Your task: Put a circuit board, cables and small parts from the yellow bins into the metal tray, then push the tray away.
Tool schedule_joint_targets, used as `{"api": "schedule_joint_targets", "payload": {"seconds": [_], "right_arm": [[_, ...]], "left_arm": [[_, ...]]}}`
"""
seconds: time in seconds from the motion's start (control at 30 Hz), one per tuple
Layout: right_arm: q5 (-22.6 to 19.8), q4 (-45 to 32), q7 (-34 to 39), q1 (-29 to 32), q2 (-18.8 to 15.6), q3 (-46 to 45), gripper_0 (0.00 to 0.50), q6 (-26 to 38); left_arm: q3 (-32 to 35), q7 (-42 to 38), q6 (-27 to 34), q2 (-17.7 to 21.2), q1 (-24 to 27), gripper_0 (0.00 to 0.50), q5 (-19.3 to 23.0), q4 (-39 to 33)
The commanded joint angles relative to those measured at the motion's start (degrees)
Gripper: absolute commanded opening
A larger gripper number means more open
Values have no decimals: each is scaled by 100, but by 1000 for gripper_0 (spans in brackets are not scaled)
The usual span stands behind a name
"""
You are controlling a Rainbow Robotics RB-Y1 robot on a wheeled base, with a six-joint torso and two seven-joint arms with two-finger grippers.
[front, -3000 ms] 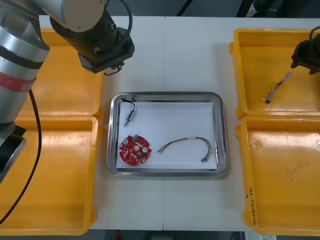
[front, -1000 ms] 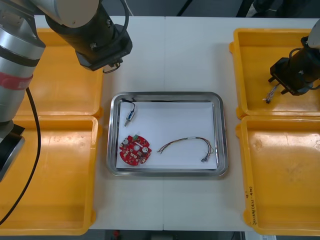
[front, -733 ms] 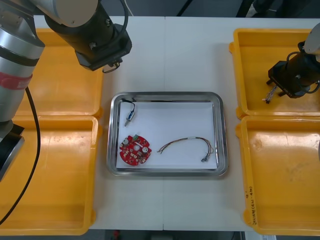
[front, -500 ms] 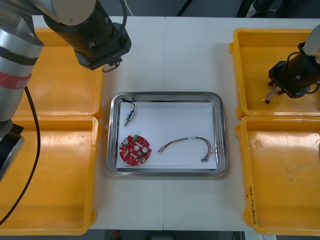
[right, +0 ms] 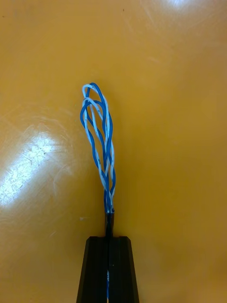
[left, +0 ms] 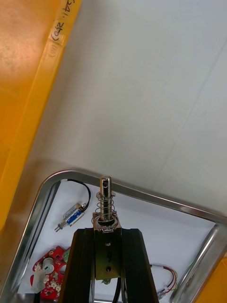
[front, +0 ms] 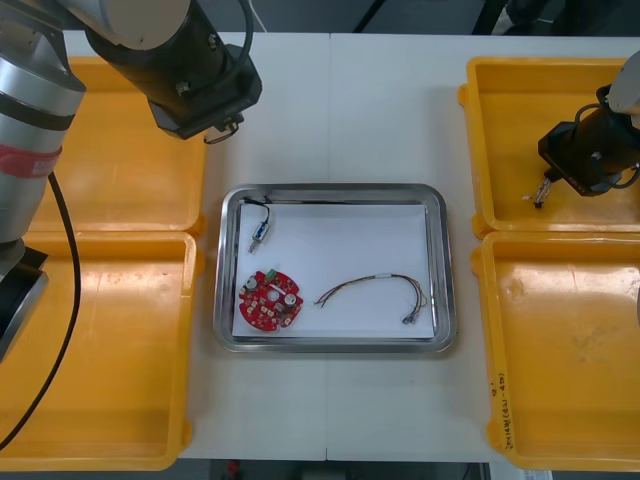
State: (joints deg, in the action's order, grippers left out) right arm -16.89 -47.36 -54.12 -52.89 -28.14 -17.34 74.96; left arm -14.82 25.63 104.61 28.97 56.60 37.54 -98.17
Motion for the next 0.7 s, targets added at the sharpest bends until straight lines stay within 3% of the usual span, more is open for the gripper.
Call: {"api": "schedule_joint_targets", "payload": {"seconds": [0.03,0.17,0.37,0.7], "right_arm": [[-7,-115,15,-81,-104,161,0,81],[-7,-476,-46,-134,-201,161,0,476],[-69,-1592,-196,-151,-421,161,0,1803],[-166,-2980,-714,-151,-676,161,0,3429]], "left_arm": [[190,188,33,197,-9,0,43,-176],[208,188,33,197,-9,2,43,-167],[217,206,24,197,-9,1,51,-167],[234,223,33,197,-9,1,43,-167]]}}
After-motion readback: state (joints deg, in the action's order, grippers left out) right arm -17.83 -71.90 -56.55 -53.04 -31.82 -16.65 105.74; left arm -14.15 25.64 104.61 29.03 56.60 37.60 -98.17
